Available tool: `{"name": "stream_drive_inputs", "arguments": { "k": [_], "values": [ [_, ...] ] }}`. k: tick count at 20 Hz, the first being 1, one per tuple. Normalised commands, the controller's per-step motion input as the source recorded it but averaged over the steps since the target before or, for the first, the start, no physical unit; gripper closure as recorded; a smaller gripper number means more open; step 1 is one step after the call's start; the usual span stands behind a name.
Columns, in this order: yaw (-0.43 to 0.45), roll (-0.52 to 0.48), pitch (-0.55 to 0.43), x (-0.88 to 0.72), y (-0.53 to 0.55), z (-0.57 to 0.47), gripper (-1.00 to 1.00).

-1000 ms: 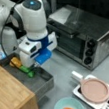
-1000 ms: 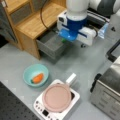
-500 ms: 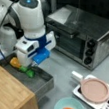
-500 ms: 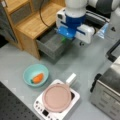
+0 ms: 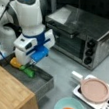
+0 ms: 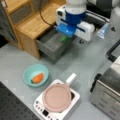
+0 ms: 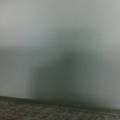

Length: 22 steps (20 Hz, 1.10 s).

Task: Open the drawer. Pick up the carrot. Put the carrots in the drawer.

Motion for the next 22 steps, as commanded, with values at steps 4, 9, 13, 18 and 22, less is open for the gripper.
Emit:
{"name": "stream_drive_inputs", "arguments": {
  "k": [4,9,13,18,22],
  "values": [
    [-0.054,0.015,0.043,0.09,0.10,0.15,-1.00],
    [-0.048,0.033,0.052,0.23,0.06,0.15,-1.00],
    [-0.042,0.035,0.049,0.41,-0.01,0.10,-1.00],
    [-0.049,0.073,0.119,0.60,-0.11,0.15,-1.00],
    [-0.062,0.100,0.178,0.71,-0.16,0.18,-1.00]
  ]
}}
